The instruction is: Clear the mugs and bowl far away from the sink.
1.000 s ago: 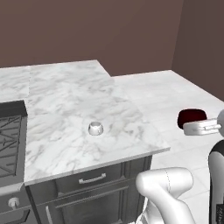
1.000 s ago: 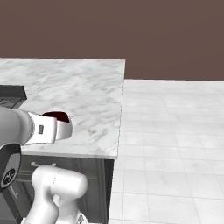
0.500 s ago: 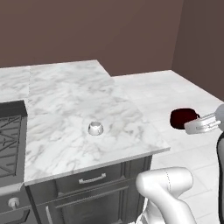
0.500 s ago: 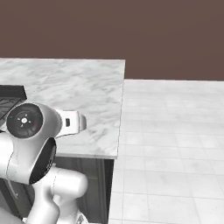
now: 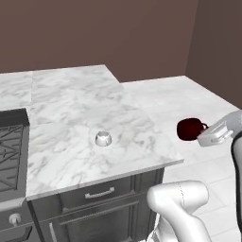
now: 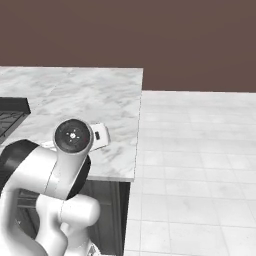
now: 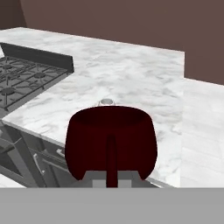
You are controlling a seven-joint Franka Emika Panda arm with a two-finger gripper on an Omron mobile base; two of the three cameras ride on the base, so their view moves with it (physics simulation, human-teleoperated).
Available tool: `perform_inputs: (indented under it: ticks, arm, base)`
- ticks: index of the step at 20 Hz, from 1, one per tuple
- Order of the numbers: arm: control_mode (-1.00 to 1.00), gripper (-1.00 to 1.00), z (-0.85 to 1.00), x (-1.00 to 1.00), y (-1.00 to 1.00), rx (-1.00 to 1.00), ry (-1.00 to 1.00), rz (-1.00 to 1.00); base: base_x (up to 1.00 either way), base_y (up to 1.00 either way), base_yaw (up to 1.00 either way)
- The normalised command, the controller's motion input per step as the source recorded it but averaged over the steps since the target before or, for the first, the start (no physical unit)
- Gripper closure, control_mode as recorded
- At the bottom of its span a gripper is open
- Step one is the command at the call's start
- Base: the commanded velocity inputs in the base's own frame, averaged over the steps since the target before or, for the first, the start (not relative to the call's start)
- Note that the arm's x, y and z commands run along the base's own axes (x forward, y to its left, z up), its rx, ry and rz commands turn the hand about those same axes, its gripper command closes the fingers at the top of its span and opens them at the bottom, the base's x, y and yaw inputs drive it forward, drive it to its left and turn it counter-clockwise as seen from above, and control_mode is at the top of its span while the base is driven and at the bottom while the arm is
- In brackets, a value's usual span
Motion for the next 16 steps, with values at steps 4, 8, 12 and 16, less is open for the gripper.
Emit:
perform_inputs:
  ticks: [4, 8, 12, 16]
  arm:
    - [-1.00, 1.00, -0.41, 0.29, 0.00, -0.02, -0.11, 0.07]
    - [-1.00, 1.00, -0.34, 0.29, 0.00, 0.00, -0.04, 0.07]
    - [-1.00, 1.00, -0.32, 0.23, -0.03, 0.00, -0.01, 0.06]
    - [-1.00, 1.00, -0.36, 0.35, -0.03, 0.00, 0.00, 0.09]
  base:
    - [0.00, 0.00, 0.00]
    - [0.00, 0.00, 0.00]
    - [0.00, 0.00, 0.00]
    - [0.00, 0.00, 0.00]
